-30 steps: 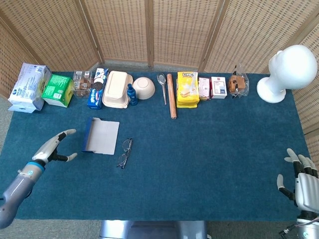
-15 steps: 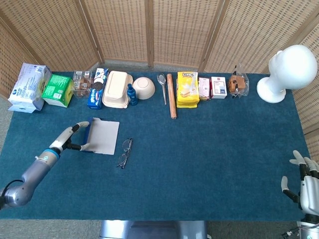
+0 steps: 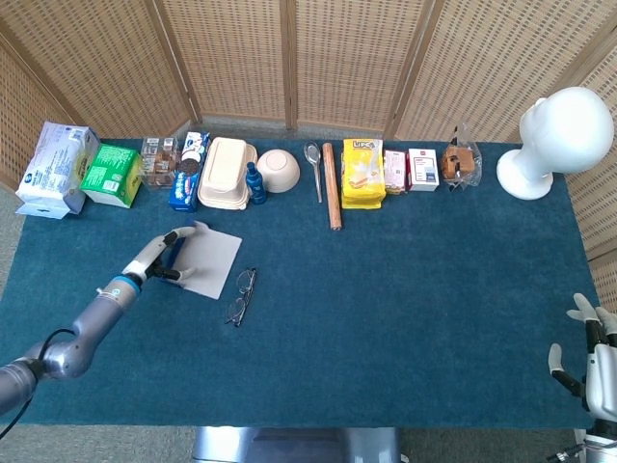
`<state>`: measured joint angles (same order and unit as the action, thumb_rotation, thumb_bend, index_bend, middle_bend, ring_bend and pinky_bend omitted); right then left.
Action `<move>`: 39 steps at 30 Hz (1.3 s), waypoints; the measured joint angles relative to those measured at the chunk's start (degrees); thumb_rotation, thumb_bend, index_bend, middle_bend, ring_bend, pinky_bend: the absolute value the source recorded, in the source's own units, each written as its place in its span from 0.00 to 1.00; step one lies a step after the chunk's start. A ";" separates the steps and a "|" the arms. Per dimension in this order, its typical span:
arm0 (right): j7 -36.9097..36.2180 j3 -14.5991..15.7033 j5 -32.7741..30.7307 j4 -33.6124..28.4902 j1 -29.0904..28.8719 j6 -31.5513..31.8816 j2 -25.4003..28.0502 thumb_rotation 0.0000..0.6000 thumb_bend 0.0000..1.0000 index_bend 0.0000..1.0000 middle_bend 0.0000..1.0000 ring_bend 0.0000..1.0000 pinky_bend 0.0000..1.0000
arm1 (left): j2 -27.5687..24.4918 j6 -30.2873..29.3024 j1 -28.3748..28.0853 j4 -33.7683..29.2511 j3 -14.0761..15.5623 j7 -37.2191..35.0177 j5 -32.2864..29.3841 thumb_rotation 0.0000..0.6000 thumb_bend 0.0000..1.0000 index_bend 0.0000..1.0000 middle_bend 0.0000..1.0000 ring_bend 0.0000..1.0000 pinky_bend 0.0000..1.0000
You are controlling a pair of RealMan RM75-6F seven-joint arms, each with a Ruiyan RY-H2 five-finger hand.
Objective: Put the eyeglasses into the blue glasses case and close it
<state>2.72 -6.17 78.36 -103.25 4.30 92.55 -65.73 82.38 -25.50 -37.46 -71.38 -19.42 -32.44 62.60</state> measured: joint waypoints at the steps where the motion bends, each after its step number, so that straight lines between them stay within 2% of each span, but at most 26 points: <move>1: 0.21 -0.01 -0.03 -0.28 0.09 0.09 0.13 1.00 0.48 0.10 0.27 0.12 0.11 | 0.34 -0.09 -0.29 0.29 -0.17 -0.34 0.55 1.00 0.28 0.13 0.13 0.02 0.09; 10: 0.79 0.02 0.01 -1.10 0.55 0.57 0.38 1.00 0.48 0.09 0.27 0.12 0.12 | 3.04 0.01 -2.85 2.38 -1.31 -4.08 4.92 1.00 0.28 0.15 0.13 0.02 0.08; 19: 0.65 0.14 0.56 -1.65 1.36 1.62 0.89 1.00 0.48 0.09 0.27 0.12 0.12 | 3.73 -0.07 -4.75 0.57 -1.03 -9.60 11.50 1.00 0.28 0.15 0.13 0.02 0.07; 32: -0.15 0.33 1.10 -1.69 2.42 2.85 1.17 1.00 0.48 0.09 0.27 0.12 0.12 | 3.88 -0.56 -7.63 -1.42 1.73 -16.64 17.68 1.00 0.28 0.14 0.12 0.01 0.07; 39: -0.93 0.51 1.64 -1.41 3.08 3.48 1.35 1.00 0.48 0.09 0.27 0.12 0.12 | 2.41 -1.83 -8.51 -3.78 4.58 -19.07 20.19 1.00 0.28 0.14 0.12 0.01 0.07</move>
<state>1.78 -5.66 80.00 -104.65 7.38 96.03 -64.37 84.79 -27.32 -45.97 -75.16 -14.84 -51.51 82.79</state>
